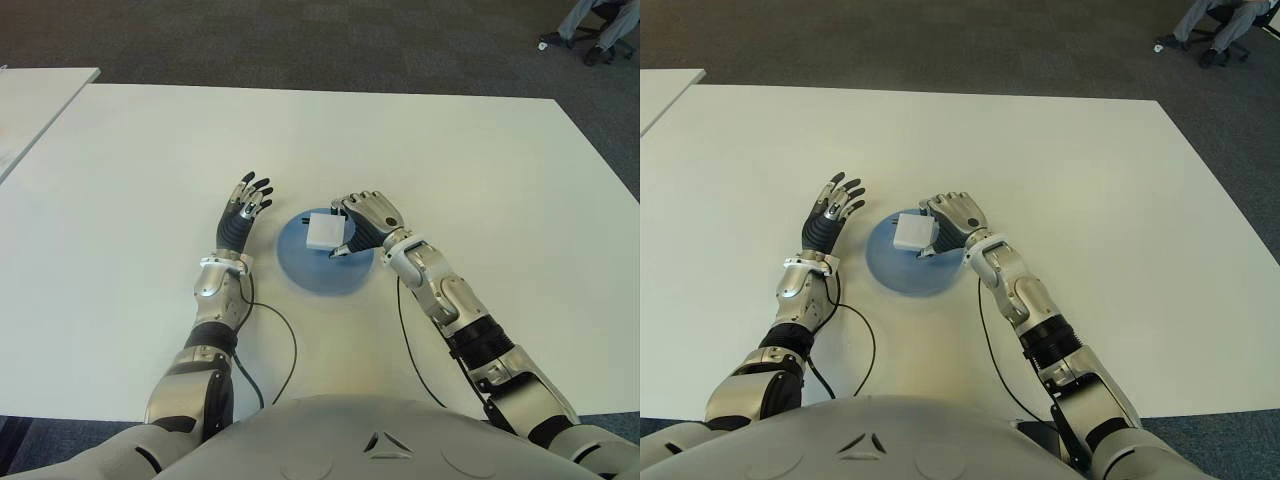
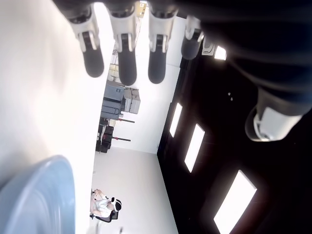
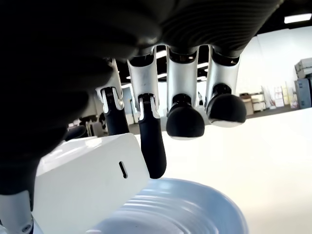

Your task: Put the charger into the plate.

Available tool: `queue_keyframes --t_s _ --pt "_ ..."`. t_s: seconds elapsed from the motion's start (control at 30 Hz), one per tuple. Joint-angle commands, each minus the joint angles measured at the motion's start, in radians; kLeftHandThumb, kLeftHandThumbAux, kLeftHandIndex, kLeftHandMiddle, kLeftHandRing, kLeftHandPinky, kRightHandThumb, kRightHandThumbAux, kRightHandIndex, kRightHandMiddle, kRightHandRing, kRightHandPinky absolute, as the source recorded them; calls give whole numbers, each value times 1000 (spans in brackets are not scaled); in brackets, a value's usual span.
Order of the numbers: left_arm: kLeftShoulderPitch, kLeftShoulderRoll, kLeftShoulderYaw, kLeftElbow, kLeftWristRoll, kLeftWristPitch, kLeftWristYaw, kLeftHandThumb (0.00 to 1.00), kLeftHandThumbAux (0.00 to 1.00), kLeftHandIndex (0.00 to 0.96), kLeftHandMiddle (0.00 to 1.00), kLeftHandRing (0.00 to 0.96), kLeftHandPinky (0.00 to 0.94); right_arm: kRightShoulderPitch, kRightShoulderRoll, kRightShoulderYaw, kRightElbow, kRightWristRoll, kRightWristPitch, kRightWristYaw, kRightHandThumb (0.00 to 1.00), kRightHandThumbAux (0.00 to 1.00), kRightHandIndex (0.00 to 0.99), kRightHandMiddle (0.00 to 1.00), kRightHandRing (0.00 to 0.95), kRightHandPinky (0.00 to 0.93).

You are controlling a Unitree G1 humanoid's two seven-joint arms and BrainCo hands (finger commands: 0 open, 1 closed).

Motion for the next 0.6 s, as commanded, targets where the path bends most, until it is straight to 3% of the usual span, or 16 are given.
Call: queue_keyframes --t_s 0.03,0.1,0.13,0.17,0.23,0.33,0.43,0.6 --pt "23 -11 2 6 -8 26 -6 0 442 10 186 195 196 -22 3 4 36 28 -10 -14 850 675 408 534 764 764" --pt "24 -11 1 4 -8 27 -6 0 440 10 186 193 183 -29 -1 5 54 37 -20 -18 847 675 406 564 710 681" --pt "25 -11 1 3 -7 27 -6 0 440 10 185 191 181 -32 -3 7 59 41 -23 -16 729 600 354 497 589 565" --pt "25 -10 0 2 -7 27 -6 0 439 10 185 191 180 -36 -7 9 64 43 -24 -5 686 573 335 473 545 523" --pt "25 -10 0 1 -6 27 -6 0 439 10 183 189 181 -47 -14 16 71 46 -21 24 539 468 229 320 350 352" --pt "25 -7 -1 1 -1 27 -2 0 439 18 183 188 188 -61 -20 22 78 56 -9 71 442 321 98 121 140 162" --pt "24 -7 -2 1 1 28 3 0 441 34 186 194 206 -66 -27 14 75 89 -11 116 397 214 32 39 45 54" --pt "19 -7 1 9 -1 26 2 0 443 51 189 201 220 -69 -34 3 75 145 -32 140 364 137 5 6 7 8"
